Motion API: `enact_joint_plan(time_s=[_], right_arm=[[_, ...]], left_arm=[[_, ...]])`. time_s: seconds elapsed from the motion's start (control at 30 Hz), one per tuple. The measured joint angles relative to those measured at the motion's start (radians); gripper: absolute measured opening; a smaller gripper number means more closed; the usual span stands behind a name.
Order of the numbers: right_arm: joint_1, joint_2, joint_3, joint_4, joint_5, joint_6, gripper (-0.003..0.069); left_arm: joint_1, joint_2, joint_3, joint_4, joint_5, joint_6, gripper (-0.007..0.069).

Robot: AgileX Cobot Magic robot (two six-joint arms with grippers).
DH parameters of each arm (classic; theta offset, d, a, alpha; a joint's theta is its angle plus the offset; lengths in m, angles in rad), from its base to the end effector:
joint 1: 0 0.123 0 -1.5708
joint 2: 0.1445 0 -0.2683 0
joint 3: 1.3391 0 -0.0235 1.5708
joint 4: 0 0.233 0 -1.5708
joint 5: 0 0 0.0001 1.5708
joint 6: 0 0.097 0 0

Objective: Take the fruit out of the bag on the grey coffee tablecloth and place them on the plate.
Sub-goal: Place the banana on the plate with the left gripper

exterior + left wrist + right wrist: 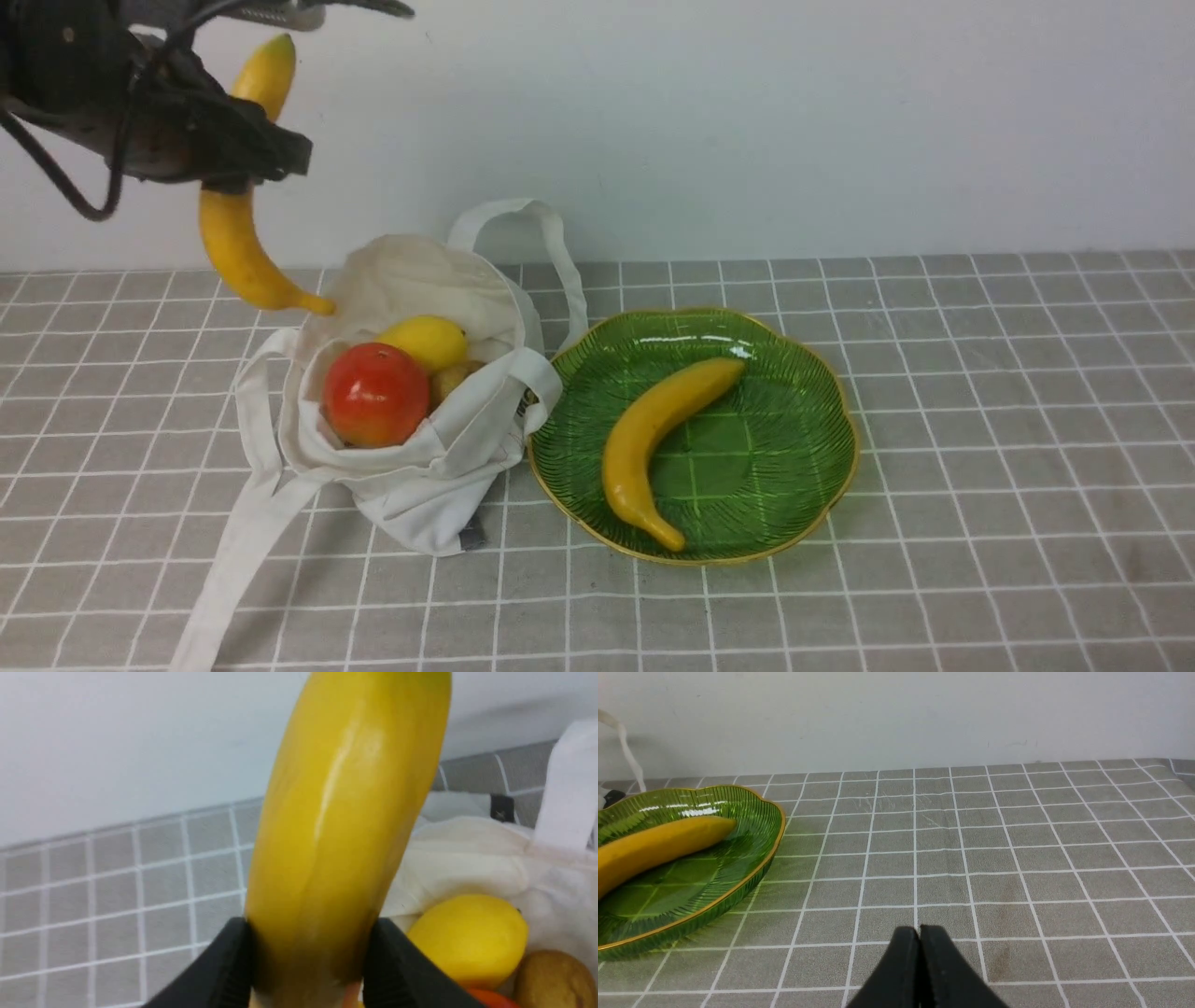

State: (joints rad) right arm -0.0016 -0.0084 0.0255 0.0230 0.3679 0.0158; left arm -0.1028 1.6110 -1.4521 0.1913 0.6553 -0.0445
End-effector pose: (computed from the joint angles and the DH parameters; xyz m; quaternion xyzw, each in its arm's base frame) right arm 0.0577 0.0007 0.1706 0.0132 0.8040 0.0139 0.5943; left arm 0.3551 -0.0253 0.3300 0.0717 0.9064 0.0539 0.4127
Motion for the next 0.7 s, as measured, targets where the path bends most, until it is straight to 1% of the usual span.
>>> enact_joint_plan(time_s=[0.1, 0.17, 0.33, 0.37, 0.4, 0.43, 0.47, 0.5, 0.57, 0.63, 0.67, 0.7], right_arm=[[0.0, 0.0, 0.0, 0.0, 0.0, 0.0, -0.0015], [0.0, 0.0, 0.0, 0.0, 0.0, 0.0, -0.0015], [0.0, 0.0, 0.0, 0.0, 0.0, 0.0, -0.0015], [0.0, 0.0, 0.0, 0.0, 0.0, 0.0, -0.0015], [0.0, 0.0, 0.0, 0.0, 0.0, 0.0, -0.0015], [0.0, 0.0, 0.0, 0.0, 0.0, 0.0, -0.0015], [0.0, 0.0, 0.0, 0.0, 0.0, 0.0, -0.0015], [0.0, 0.0, 0.0, 0.0, 0.0, 0.0, -0.0015], [0.0, 0.0, 0.0, 0.0, 0.0, 0.0, -0.0015], [0.0, 0.0, 0.0, 0.0, 0.0, 0.0, -0.0015], [0.0, 0.0, 0.0, 0.0, 0.0, 0.0, -0.0015], [0.0, 0.0, 0.0, 0.0, 0.0, 0.0, -0.0015]], left_arm=[[-0.002, -0.071, 0.0, -0.002, 0.0, -0.035, 0.0276], [-0.012, -0.122, 0.0, -0.033, 0.002, -0.049, 0.0276], [-0.09, -0.172, -0.004, -0.251, 0.074, -0.05, 0.0276], [-0.132, -0.157, -0.004, -0.34, 0.106, -0.042, 0.0276], [-0.138, -0.15, -0.004, -0.351, 0.108, -0.038, 0.0276], [-0.162, -0.138, -0.004, -0.392, 0.116, -0.029, 0.0276], [-0.187, -0.119, -0.004, -0.429, 0.118, -0.012, 0.0276], [-0.24, -0.067, -0.004, -0.494, 0.115, 0.029, 0.0276], [-0.307, -0.008, -0.004, -0.556, 0.088, 0.086, 0.0276], [-0.376, 0.066, -0.004, -0.595, 0.029, 0.142, 0.0276], [-0.381, 0.079, -0.004, -0.597, 0.024, 0.15, 0.0276], [-0.421, 0.124, -0.004, -0.604, -0.012, 0.177, 0.0276]])
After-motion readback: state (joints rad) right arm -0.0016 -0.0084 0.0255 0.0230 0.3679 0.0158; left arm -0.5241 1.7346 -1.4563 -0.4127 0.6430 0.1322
